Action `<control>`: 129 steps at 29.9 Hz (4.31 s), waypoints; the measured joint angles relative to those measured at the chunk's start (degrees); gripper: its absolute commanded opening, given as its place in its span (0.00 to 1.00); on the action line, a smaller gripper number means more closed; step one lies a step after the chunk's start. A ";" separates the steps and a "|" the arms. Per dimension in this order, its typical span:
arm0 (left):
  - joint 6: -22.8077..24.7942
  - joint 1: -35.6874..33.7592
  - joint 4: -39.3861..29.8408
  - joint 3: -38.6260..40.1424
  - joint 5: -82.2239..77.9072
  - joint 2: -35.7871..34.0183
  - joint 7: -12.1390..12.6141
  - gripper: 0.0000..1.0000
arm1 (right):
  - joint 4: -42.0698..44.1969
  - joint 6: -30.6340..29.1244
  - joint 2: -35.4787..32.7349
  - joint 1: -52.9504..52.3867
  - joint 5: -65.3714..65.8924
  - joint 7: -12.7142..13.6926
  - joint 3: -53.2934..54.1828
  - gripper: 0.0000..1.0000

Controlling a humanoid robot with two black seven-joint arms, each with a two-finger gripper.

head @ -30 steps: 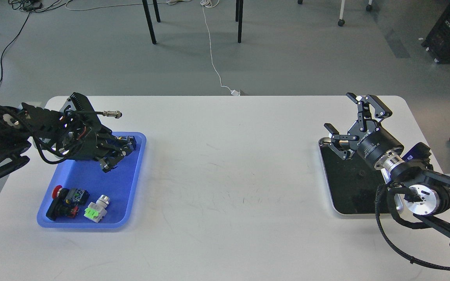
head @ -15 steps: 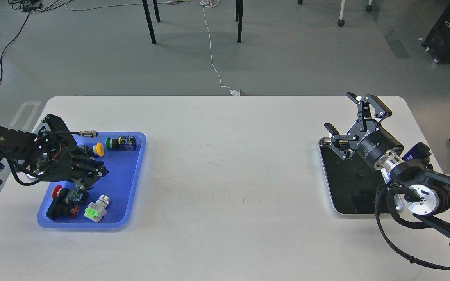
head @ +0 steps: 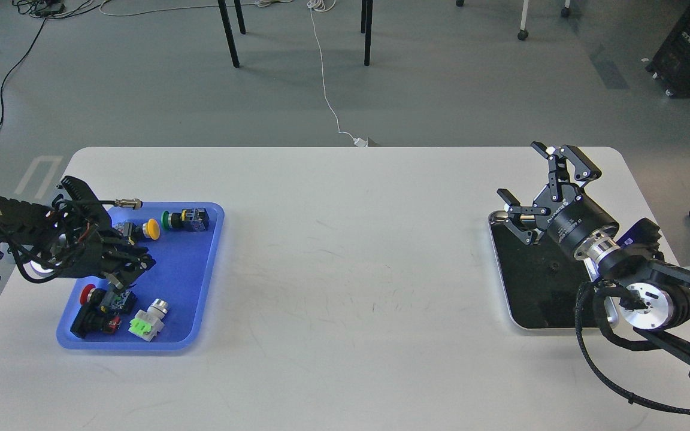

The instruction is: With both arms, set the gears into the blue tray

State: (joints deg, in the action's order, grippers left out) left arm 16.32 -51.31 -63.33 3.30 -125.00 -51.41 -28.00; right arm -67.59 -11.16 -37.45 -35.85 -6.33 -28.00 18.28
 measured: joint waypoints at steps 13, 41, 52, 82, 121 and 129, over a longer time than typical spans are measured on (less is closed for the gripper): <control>-0.25 1.36 5.14 0.00 0.00 2.09 0.00 0.29 | -0.24 0.00 -0.08 0.07 0.00 0.00 0.00 0.97; -1.08 2.10 -10.80 15.03 27.41 -1.94 0.02 0.97 | -0.33 0.00 -0.44 0.22 0.06 0.00 -0.20 0.97; -11.12 11.45 -13.37 26.60 71.11 7.92 0.01 0.98 | -0.37 0.00 -0.78 0.52 0.04 0.00 0.04 0.97; -5.16 40.36 -12.17 57.44 83.82 34.66 4.89 0.98 | -0.44 0.01 -0.63 0.48 0.09 0.00 0.18 0.97; -1.74 45.17 -13.37 61.50 83.60 40.24 5.90 0.98 | 7.67 -0.67 -8.89 -44.26 86.65 0.02 -53.56 0.97; -1.79 45.74 -13.73 61.80 83.60 40.32 5.91 0.98 | 16.05 0.05 2.13 -44.11 87.01 0.00 -64.52 0.82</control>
State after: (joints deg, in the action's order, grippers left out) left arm 14.53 -5.57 -77.06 65.10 -41.40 -11.09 -22.10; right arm -51.53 -11.11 -35.32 -79.97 80.69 -28.00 -46.24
